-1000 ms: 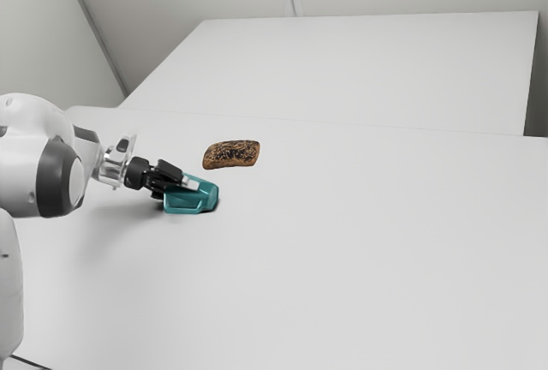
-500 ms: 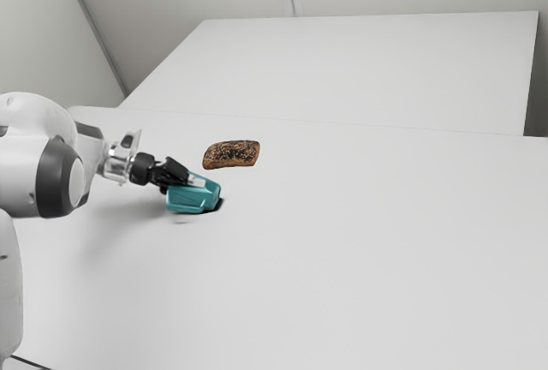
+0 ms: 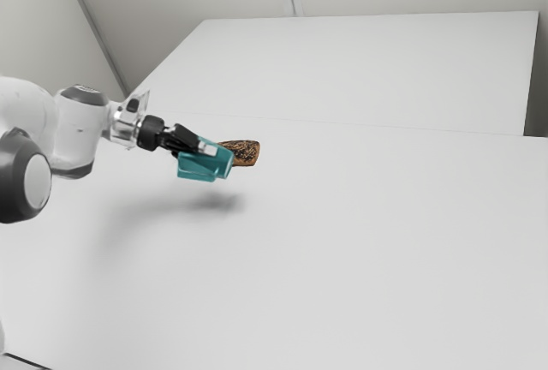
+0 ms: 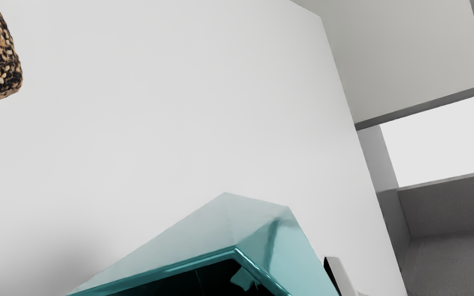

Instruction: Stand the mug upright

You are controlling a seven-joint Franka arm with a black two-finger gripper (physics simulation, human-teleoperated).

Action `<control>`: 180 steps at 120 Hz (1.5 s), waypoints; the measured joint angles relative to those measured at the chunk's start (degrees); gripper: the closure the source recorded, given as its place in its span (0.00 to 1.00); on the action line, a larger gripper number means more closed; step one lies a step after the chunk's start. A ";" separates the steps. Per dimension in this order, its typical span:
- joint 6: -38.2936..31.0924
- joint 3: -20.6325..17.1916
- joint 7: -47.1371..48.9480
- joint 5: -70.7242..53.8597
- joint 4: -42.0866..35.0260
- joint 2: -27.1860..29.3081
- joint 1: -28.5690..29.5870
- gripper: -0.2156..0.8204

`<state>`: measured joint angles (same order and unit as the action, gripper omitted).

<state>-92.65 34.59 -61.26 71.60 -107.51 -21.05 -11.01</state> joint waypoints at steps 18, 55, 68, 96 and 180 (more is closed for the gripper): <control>-7.03 -4.19 1.43 -10.05 -3.37 6.61 -2.08 0.94; -22.59 -10.02 6.72 -42.13 -6.71 13.59 -5.15 0.94; -27.40 -12.73 9.07 -51.94 -7.84 13.99 -5.24 0.95; -34.37 -18.60 15.77 -68.19 -11.11 14.82 -5.38 0.96; -48.45 -23.01 30.88 -79.32 -22.21 17.12 -5.57 0.97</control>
<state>-141.09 11.58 -30.37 -7.72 -129.72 -3.93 -16.57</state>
